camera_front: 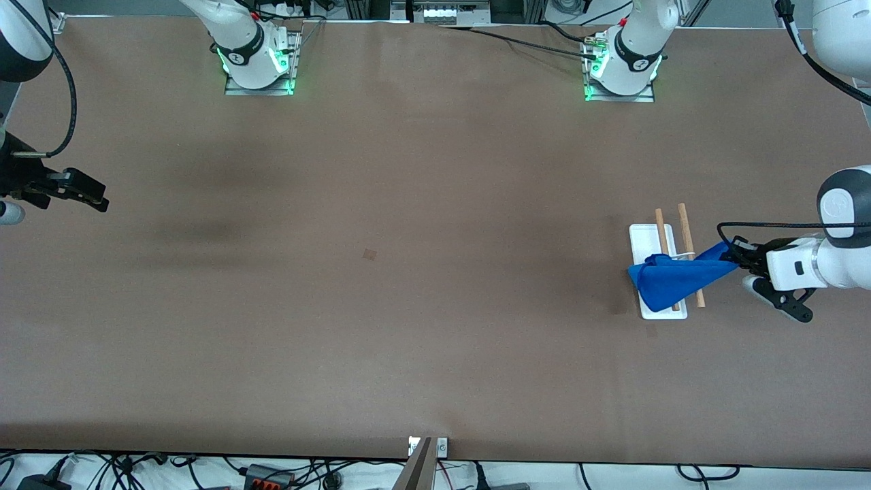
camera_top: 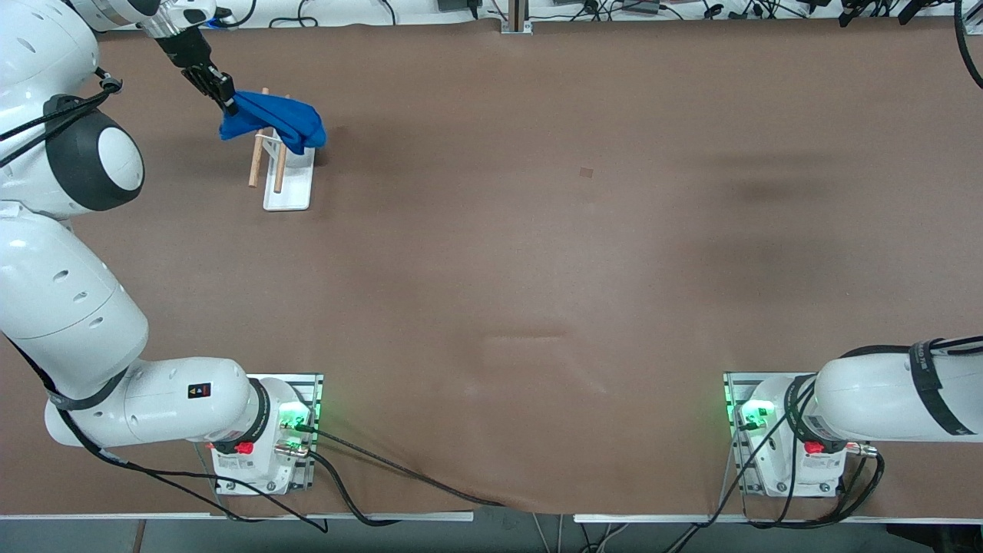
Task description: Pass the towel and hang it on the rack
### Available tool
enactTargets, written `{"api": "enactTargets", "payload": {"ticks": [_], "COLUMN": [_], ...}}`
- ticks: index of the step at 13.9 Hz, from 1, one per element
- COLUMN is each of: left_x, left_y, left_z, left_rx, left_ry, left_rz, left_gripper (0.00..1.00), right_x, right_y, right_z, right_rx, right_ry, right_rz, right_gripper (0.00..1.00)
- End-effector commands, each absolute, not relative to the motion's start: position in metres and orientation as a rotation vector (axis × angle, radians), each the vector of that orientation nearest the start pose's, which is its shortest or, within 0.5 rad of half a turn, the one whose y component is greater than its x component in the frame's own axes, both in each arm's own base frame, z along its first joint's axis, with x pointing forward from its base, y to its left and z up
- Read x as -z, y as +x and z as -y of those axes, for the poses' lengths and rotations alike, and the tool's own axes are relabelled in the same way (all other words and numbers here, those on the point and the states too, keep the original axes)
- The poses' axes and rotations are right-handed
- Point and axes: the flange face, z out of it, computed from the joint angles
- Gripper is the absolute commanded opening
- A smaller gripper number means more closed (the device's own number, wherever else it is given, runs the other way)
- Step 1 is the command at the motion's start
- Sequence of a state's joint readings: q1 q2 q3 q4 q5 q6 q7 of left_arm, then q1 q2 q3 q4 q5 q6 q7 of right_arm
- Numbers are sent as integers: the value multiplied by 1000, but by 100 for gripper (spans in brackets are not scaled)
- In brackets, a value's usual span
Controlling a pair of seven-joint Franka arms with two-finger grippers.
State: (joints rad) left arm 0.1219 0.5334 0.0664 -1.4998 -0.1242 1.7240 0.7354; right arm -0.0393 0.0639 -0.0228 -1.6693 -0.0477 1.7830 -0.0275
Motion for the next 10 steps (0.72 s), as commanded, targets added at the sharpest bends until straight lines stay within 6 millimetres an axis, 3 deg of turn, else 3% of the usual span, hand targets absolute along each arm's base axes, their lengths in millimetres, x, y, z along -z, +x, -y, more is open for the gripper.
{"api": "enactTargets", "payload": {"ticks": [1,5,10], "left_x": [-331,-335,-340], "left_y": [654,655,649], "left_z": [-112,-115,-117], "left_rx": [-393,-375,-413], "left_ry": [-3216,-3209,-3260], "left_rz": [-890,-951,-937], "left_gripper": [52,67,70], "right_x": [-569,-579,-587], "right_y": [578,581,578], "right_z": [40,31,33], "right_rx": [97,122,109], "right_ry": [-3188,-3189,-3188], "right_rz": [-31,-5,-2], "right_gripper": [100,100,100]}}
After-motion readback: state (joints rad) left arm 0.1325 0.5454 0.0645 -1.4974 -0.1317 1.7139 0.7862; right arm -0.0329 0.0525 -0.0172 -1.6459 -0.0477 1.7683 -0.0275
